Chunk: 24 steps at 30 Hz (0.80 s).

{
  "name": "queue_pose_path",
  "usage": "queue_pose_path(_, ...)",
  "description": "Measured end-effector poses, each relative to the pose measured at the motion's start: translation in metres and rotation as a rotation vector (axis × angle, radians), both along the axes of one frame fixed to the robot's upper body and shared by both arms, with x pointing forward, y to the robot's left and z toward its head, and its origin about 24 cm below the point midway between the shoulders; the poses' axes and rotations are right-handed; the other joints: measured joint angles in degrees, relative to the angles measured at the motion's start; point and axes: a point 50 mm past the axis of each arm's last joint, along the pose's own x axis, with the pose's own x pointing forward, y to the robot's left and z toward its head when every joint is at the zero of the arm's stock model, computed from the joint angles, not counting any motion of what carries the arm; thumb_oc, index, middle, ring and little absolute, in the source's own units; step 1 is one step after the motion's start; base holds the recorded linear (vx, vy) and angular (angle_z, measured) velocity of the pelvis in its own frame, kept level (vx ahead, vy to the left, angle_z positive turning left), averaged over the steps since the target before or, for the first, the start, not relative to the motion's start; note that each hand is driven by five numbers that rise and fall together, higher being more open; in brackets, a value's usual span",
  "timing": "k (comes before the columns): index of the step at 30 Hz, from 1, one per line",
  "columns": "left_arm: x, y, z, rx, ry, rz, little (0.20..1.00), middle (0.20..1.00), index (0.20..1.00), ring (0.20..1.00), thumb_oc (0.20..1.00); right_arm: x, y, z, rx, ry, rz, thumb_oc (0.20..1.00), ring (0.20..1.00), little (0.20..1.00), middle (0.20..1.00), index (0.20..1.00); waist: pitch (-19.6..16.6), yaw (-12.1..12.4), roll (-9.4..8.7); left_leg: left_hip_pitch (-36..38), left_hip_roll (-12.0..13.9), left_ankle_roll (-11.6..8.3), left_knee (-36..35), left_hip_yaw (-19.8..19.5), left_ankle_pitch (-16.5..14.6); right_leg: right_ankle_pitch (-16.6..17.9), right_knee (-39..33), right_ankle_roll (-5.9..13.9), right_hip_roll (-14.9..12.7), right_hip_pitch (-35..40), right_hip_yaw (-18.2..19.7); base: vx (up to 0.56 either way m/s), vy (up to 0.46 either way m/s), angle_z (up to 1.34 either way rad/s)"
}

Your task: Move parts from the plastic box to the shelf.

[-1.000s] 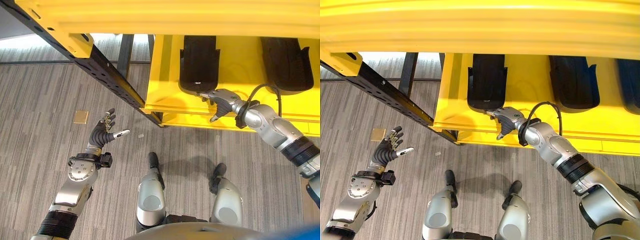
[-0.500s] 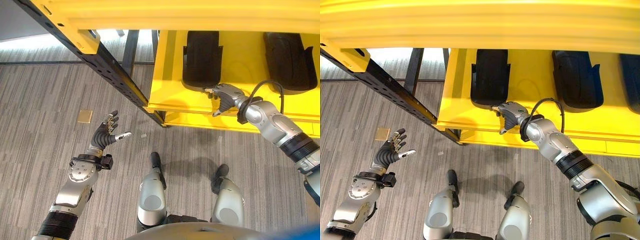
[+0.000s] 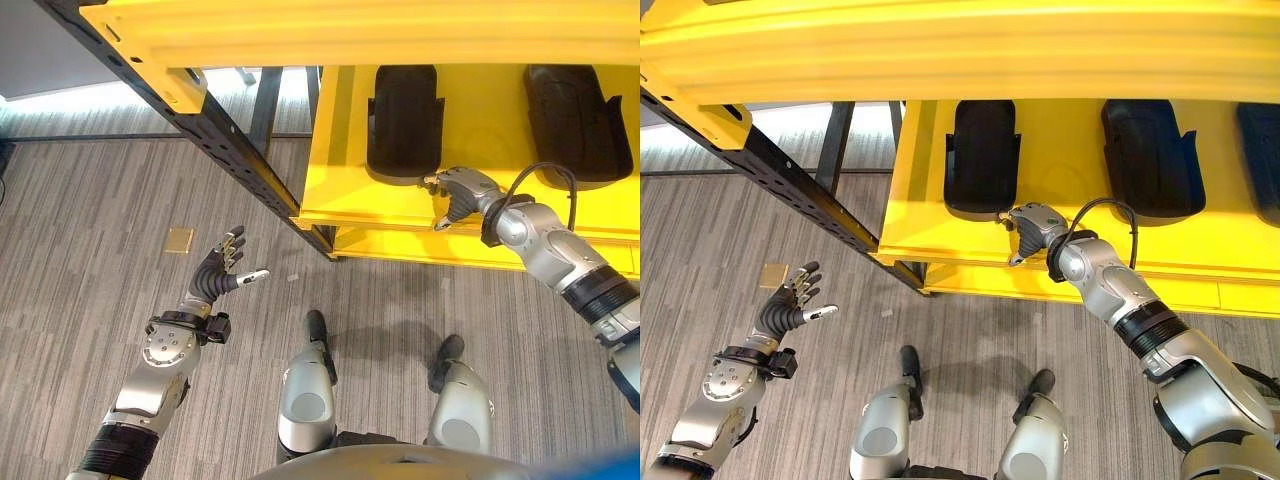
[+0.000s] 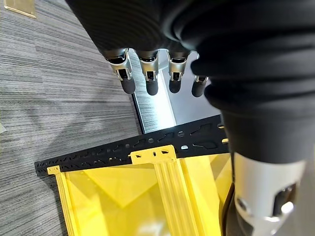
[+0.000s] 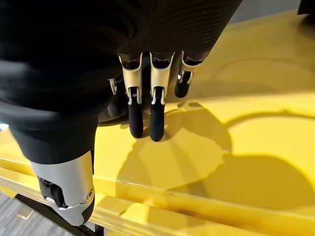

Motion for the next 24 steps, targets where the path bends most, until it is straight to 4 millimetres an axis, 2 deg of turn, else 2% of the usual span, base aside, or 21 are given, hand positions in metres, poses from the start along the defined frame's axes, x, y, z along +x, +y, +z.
queue_pose_path(6,-0.006,0.001,-0.005,-0.009,0.017,0.01,1.0,1.0,1.0,1.0,1.0,-0.023,-0.009,-0.013,0.133,0.016,-0.03,1.0,1.0,1.0,1.0,1.0,-1.6,-1.7,-0.86,0.5,-0.1,0.0,-0.7,0.3,0.0,0.3,-1.2,0.21,0.4,0.5,0.2,0.02,0.048,-0.02)
queue_pose_path(7,-0.007,0.0,-0.006,-0.019,0.017,0.017,1.0,1.0,1.0,1.0,1.0,-0.033,-0.009,-0.013,0.158,0.015,-0.031,1.0,1.0,1.0,1.0,1.0,-1.7,-1.8,-0.94,0.7,0.0,-0.02,-1.0,0.5,0.0,0.4,-1.4,0.28,0.6,0.6,0.5,0.01,0.058,-0.15)
queue_pose_path(8,-0.01,0.002,-0.008,-0.035,0.019,0.046,1.0,1.0,1.0,1.0,1.0,-0.046,-0.008,-0.02,0.182,0.043,-0.026,1.0,1.0,1.0,1.0,1.0,-2.0,-2.4,-1.64,1.3,0.0,-0.01,-1.2,1.1,0.0,0.4,-1.6,0.31,0.8,0.6,1.1,0.0,0.048,-0.16)
queue_pose_path(11,-0.016,0.002,-0.011,-0.052,0.022,0.082,1.0,1.0,1.0,1.0,1.0,-0.071,-0.011,-0.035,0.249,0.134,-0.058,1.0,1.0,1.0,1.0,1.0,-2.7,-4.0,-2.84,2.4,0.1,-0.02,-1.9,1.8,0.0,0.6,-2.5,0.43,1.2,1.3,1.3,0.0,0.038,-0.12)
queue_pose_path(13,-0.018,0.002,-0.011,-0.073,0.006,0.102,1.0,1.0,1.0,1.0,1.0,-0.092,-0.026,-0.048,0.315,0.195,-0.133,1.0,1.0,1.0,1.0,1.0,-3.0,-5.9,-3.56,2.6,0.3,-0.07,-2.1,2.1,-0.1,1.2,-3.8,0.43,1.8,1.7,1.5,0.02,0.042,-0.08)
queue_pose_path(15,-0.021,0.001,-0.011,-0.093,0.003,0.114,1.0,1.0,1.0,1.0,1.0,-0.106,-0.034,-0.049,0.371,0.203,-0.167,1.0,1.0,1.0,1.0,1.0,-3.1,-6.3,-3.66,3.0,0.4,-0.05,-2.2,2.1,-0.1,1.6,-4.8,0.51,2.2,2.5,1.5,0.02,0.033,-0.08)
queue_pose_path(16,-0.026,0.002,-0.013,-0.117,0.014,0.123,1.0,1.0,1.0,1.0,1.0,-0.115,-0.041,-0.052,0.423,0.225,-0.191,1.0,1.0,1.0,1.0,1.0,-3.4,-7.2,-4.17,3.8,0.6,-0.14,-2.2,2.5,-0.3,1.7,-5.4,0.51,2.6,3.0,1.9,0.02,0.039,-0.2)
queue_pose_path(18,-0.034,0.002,-0.018,-0.165,0.03,0.147,1.0,1.0,1.0,1.0,1.0,-0.13,-0.051,-0.047,0.536,0.194,-0.226,1.0,1.0,1.0,1.0,1.0,-4.0,-8.1,-4.74,5.3,1.0,-0.25,-2.3,3.6,-1.0,1.7,-6.5,0.66,3.2,4.2,2.6,0.02,0.042,-0.24)
queue_pose_path(20,-0.04,-0.004,-0.027,-0.306,0.065,0.19,1.0,1.0,1.0,1.0,1.0,-0.141,-0.058,-0.028,0.713,0.036,-0.187,1.0,1.0,1.0,1.0,1.0,-6.4,-10.3,-5.73,6.0,1.2,-0.42,-2.9,4.0,-1.4,2.0,-7.7,1.06,3.8,4.6,3.1,0.03,0.054,-0.2)
queue_pose_path(22,-0.046,-0.008,-0.041,-0.401,0.125,0.224,1.0,1.0,1.0,1.0,1.0,-0.149,-0.05,-0.012,0.876,-0.054,-0.063,1.0,1.0,1.0,1.0,1.0,-8.8,-10.8,-6.28,6.3,1.5,-0.56,-3.1,4.9,-1.6,2.1,-8.1,1.07,4.3,4.6,4.0,0.02,0.054,-0.22)
queue_pose_path(24,-0.048,-0.019,-0.048,-0.461,0.165,0.202,1.0,1.0,1.0,1.0,1.0,-0.155,-0.04,-0.011,0.964,-0.026,0.036,1.0,1.0,1.0,1.0,1.0,-11.0,-11.1,-6.62,6.6,1.4,-0.57,-3.2,5.0,-1.7,2.5,-8.9,1.1,4.5,4.7,4.3,0.01,0.026,-0.08)
